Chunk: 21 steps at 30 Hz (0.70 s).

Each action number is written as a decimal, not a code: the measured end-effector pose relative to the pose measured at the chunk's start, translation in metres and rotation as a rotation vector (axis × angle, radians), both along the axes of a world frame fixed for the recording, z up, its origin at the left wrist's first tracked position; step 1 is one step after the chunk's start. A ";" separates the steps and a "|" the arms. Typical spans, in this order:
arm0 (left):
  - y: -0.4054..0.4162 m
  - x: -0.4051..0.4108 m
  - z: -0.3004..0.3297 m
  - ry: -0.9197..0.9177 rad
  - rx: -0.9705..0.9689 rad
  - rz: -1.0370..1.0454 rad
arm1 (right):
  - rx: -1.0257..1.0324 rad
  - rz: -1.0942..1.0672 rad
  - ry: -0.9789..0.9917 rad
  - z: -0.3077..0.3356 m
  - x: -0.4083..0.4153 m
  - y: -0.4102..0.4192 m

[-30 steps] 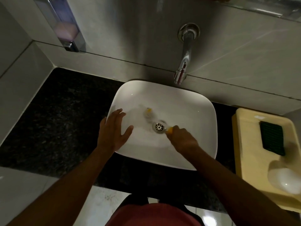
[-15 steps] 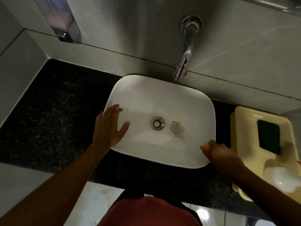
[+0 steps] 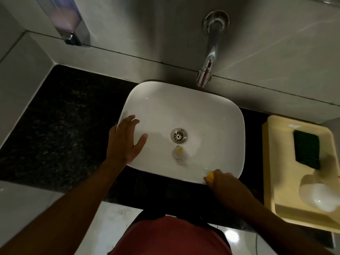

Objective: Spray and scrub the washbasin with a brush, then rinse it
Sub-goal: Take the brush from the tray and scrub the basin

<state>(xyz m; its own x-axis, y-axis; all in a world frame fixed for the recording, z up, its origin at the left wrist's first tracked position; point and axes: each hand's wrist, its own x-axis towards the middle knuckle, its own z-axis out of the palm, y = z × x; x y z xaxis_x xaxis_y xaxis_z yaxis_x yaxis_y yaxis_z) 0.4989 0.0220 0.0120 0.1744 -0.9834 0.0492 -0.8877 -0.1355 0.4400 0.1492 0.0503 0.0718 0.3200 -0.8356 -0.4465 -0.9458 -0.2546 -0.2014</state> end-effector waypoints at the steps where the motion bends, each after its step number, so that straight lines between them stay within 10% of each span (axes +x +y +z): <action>1: 0.001 -0.002 0.000 0.008 -0.006 0.003 | 0.021 0.009 -0.024 0.002 0.015 0.002; 7: -0.004 0.000 -0.004 0.016 0.018 -0.033 | 0.064 -0.071 -0.112 -0.013 0.091 -0.006; 17: 0.002 0.007 -0.001 -0.003 0.001 -0.007 | -0.092 0.029 0.140 0.003 -0.007 -0.036; 21: 0.005 0.006 -0.001 0.017 -0.010 -0.007 | 0.115 -0.333 0.095 -0.016 0.024 -0.087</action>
<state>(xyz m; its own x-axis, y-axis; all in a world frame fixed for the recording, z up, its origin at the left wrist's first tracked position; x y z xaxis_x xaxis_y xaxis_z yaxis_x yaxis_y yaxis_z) 0.5046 0.0271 0.0111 0.1681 -0.9842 0.0562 -0.8812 -0.1245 0.4560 0.1733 -0.0368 0.0556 -0.0086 -0.8295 -0.5584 -0.9889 0.0899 -0.1183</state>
